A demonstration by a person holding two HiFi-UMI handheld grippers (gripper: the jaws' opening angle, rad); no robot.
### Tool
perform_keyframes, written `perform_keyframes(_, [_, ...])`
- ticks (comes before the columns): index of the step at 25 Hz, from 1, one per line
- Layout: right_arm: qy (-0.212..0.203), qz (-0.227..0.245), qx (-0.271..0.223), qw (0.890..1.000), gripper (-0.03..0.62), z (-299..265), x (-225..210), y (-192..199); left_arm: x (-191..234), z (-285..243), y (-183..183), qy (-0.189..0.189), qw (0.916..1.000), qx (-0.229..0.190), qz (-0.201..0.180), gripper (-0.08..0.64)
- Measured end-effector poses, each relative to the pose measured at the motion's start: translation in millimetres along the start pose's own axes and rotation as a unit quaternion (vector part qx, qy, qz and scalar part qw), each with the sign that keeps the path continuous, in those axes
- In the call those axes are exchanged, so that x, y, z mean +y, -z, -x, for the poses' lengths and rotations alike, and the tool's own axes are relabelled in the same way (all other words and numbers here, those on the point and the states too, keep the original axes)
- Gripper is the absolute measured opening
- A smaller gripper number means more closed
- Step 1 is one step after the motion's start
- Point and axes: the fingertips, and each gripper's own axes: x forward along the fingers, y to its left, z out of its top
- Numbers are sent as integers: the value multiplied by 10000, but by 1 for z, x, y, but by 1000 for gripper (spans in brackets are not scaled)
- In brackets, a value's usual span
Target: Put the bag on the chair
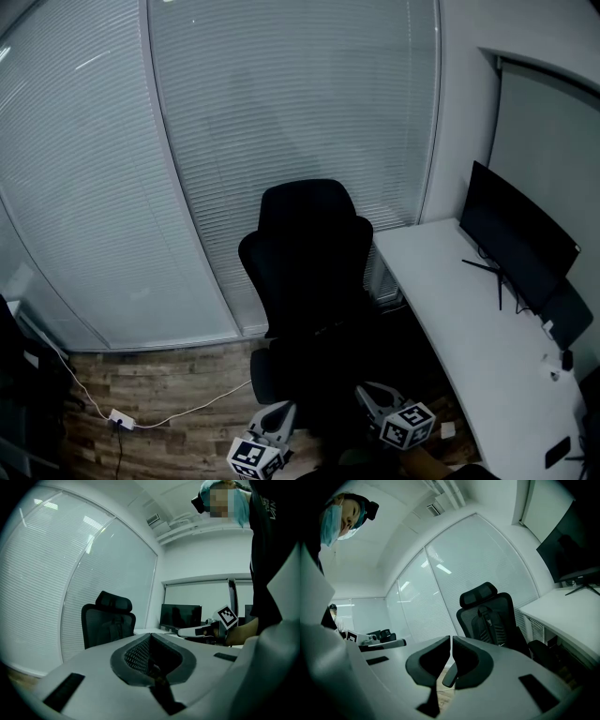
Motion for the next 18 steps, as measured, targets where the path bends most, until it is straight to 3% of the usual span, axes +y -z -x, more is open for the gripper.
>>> perform_keyframes(18, [-45,184,61,9998,44,16,-4,2,-20,-12,-1,-60,9999,-114,68,18])
